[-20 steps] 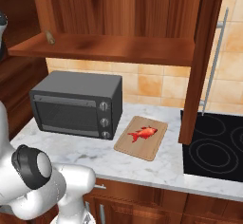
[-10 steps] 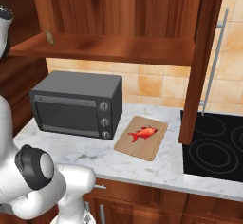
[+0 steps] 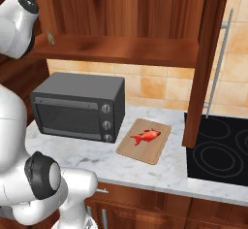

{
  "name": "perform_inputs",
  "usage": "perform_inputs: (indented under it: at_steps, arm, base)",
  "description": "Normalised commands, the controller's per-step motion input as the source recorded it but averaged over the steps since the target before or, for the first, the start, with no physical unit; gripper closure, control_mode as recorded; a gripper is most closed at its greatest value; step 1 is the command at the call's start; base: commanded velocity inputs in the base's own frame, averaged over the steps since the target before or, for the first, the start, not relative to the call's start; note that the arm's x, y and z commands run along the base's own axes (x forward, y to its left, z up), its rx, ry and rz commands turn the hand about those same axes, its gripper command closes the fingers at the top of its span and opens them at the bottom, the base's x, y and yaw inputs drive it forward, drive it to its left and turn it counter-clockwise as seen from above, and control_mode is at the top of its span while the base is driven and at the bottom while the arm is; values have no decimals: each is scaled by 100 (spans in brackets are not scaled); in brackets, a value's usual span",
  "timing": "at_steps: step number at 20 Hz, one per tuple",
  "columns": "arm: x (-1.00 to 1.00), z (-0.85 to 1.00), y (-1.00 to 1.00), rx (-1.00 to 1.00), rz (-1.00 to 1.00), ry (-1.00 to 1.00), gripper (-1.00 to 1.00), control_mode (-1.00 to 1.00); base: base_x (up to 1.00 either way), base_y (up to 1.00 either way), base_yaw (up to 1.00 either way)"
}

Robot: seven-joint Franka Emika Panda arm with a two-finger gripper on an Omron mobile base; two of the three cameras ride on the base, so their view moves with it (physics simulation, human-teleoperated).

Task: Open the cabinet, retrieve the rolling pin, and place it next to the meat on the cutting board to prepare for tenderizing.

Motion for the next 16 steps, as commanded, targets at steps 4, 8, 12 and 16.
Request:
perform_inputs:
  at_steps: [4,8,12,16]
  arm:
    - [48,0,-50,-3,-8,-5,-100,-100]
    - [69,0,-39,-5,-13,-4,-100,-100]
    - [80,0,-29,-6,-16,-1,-100,-100]
    - [84,-1,-19,-6,-15,0,-100,-100]
  base:
    - [0,0,0]
    - [0,0,0]
    - [0,0,0]
    - [0,0,0]
